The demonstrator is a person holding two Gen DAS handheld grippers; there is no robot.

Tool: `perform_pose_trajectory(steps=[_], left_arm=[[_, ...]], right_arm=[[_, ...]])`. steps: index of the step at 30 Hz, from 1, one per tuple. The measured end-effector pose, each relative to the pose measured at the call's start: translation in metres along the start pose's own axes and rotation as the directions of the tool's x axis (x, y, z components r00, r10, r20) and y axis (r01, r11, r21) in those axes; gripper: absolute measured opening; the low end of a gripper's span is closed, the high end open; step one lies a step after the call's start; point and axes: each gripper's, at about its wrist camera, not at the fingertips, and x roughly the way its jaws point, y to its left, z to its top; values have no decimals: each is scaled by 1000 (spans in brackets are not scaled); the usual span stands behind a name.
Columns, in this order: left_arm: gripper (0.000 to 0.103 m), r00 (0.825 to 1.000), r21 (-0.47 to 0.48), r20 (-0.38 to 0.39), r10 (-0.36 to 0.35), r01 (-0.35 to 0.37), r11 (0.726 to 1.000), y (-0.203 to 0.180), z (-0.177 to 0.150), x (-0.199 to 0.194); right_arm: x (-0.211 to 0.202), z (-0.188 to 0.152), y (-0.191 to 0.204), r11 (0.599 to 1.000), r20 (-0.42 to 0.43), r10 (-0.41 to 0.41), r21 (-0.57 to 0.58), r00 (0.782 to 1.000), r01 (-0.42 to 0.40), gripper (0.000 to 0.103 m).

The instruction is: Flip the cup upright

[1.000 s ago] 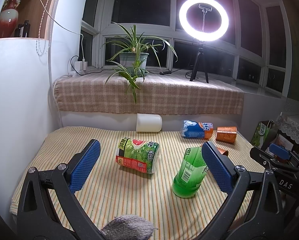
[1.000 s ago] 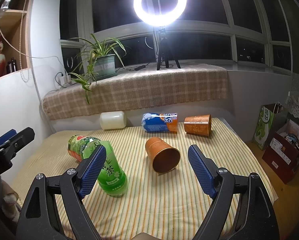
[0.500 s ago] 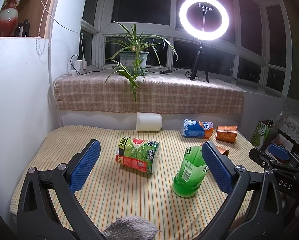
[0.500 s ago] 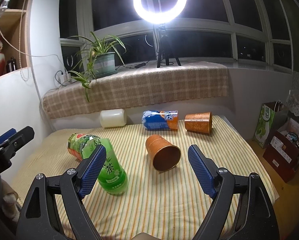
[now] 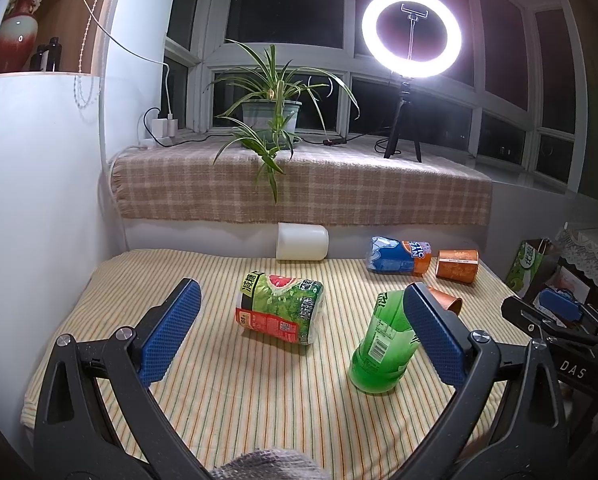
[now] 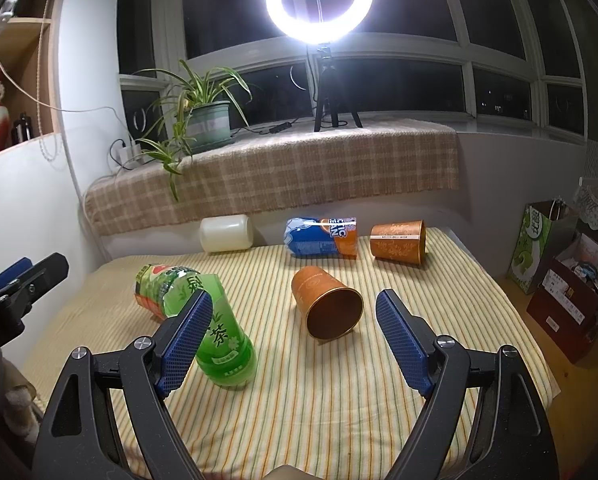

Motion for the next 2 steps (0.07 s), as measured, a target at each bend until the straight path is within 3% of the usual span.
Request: perform_pose_trajectory(steps=[2], left_arm=[[103, 1000, -1, -2, 1, -1, 1000, 1, -1, 0]], right_arm=[[1, -1, 1, 1000, -4, 3, -2, 1000, -3, 84]])
